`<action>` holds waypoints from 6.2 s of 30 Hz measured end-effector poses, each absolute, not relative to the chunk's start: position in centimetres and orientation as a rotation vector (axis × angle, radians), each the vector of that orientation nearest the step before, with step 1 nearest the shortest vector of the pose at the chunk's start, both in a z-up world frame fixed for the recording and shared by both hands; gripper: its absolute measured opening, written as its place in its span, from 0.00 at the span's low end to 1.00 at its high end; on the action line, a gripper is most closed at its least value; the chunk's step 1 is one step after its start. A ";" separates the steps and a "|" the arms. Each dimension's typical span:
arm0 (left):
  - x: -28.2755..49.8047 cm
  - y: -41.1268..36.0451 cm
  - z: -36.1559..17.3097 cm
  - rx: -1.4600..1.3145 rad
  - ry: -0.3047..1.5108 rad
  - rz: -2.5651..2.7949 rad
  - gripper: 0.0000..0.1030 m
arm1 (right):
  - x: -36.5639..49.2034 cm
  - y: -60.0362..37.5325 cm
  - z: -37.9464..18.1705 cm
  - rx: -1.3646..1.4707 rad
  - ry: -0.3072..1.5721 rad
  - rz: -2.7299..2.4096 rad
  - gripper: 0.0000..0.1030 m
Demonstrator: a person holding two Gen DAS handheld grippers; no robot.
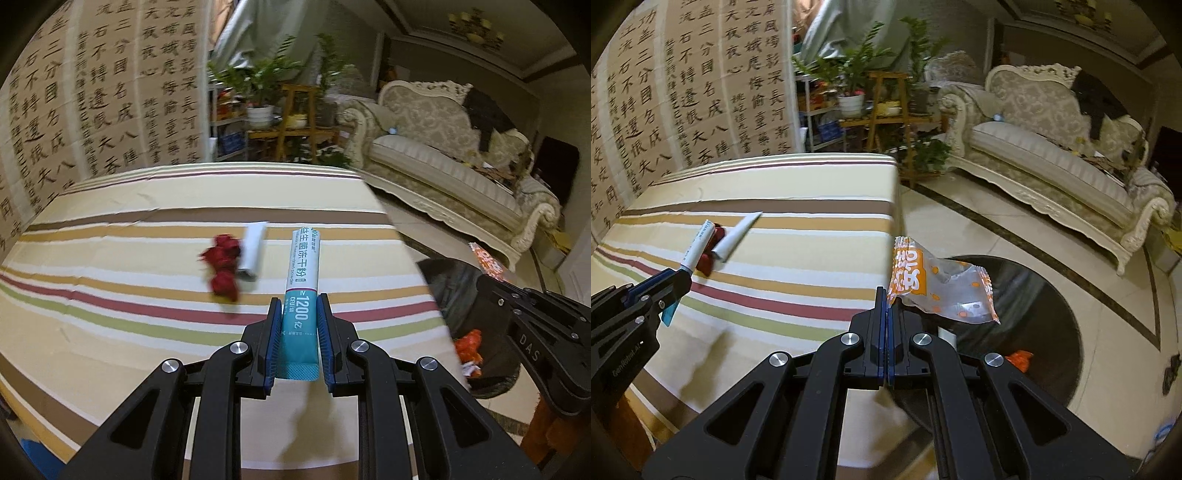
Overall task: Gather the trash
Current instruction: 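Carry the blue tube and clear wrapper over the black bin and open both tools, then move both tools back over the table toward the red ribbon and white tube, then grasp the red ribbon with the left tool while the right tool grasps the white tube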
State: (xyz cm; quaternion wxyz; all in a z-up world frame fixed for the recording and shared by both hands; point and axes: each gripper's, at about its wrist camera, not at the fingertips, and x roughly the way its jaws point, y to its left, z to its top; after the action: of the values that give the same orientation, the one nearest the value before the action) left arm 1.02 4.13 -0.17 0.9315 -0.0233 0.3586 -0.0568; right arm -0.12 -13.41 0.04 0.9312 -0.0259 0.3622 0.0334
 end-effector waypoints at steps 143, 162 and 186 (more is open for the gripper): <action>6.8 20.7 -3.8 -0.080 0.835 0.237 0.19 | 9.7 3.0 -3.0 -0.099 0.865 0.348 0.38; 6.5 21.3 -3.6 -0.105 0.826 0.240 0.19 | 9.8 4.5 -4.0 -0.148 0.905 0.329 0.14; 3.9 12.7 -2.1 -0.067 0.783 0.101 0.19 | 4.3 -4.3 -2.0 -0.065 0.840 0.229 0.13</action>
State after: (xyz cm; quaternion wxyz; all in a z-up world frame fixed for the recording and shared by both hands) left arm 3.90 12.66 -2.11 0.9226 -0.0325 0.3813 0.0492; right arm 4.27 -4.27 -1.96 0.9063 -0.0313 0.4066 0.1109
